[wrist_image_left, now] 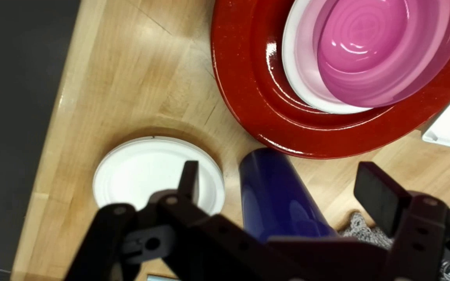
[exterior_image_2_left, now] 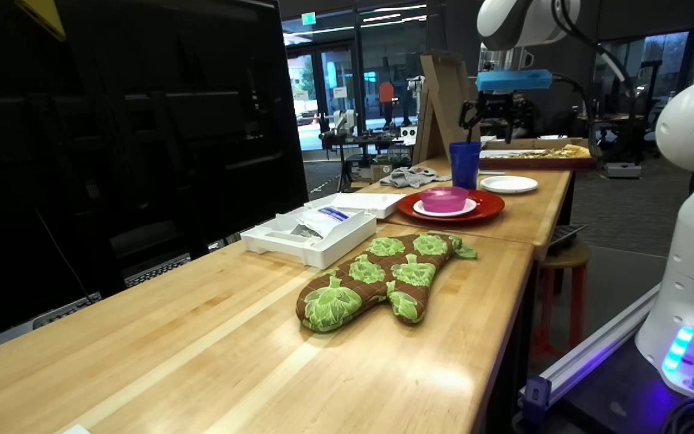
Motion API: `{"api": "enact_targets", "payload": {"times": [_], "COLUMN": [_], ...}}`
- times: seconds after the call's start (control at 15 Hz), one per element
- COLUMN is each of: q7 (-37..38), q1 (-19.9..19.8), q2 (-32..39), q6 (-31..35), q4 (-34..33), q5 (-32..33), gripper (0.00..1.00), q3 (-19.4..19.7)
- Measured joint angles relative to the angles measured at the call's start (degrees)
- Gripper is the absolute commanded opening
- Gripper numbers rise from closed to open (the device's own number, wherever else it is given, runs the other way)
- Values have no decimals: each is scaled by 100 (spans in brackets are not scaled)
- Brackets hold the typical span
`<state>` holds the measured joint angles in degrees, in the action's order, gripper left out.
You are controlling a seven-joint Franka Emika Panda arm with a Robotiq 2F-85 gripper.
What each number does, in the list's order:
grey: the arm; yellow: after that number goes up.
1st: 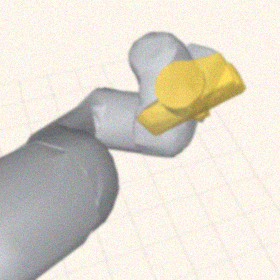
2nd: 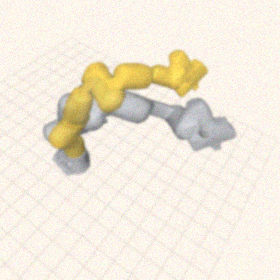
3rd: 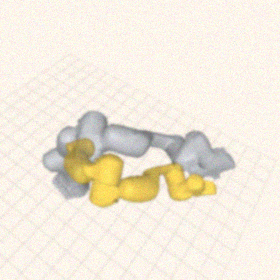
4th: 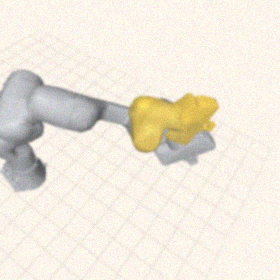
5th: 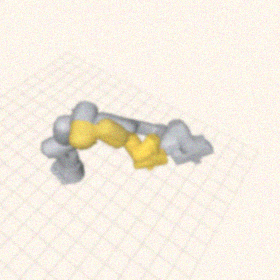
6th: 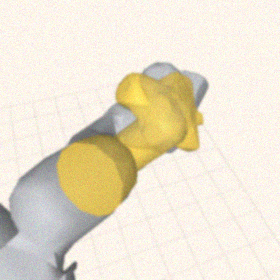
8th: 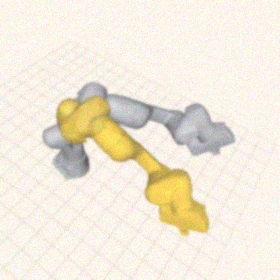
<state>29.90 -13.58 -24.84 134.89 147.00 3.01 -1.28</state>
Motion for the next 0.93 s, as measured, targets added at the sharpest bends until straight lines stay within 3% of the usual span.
{"api": "enact_targets", "payload": {"times": [0.93], "q7": [-4], "q1": [-133], "q2": [-3], "q6": [14], "q4": [-7], "q5": [0], "gripper": [100], "q3": [140]}}
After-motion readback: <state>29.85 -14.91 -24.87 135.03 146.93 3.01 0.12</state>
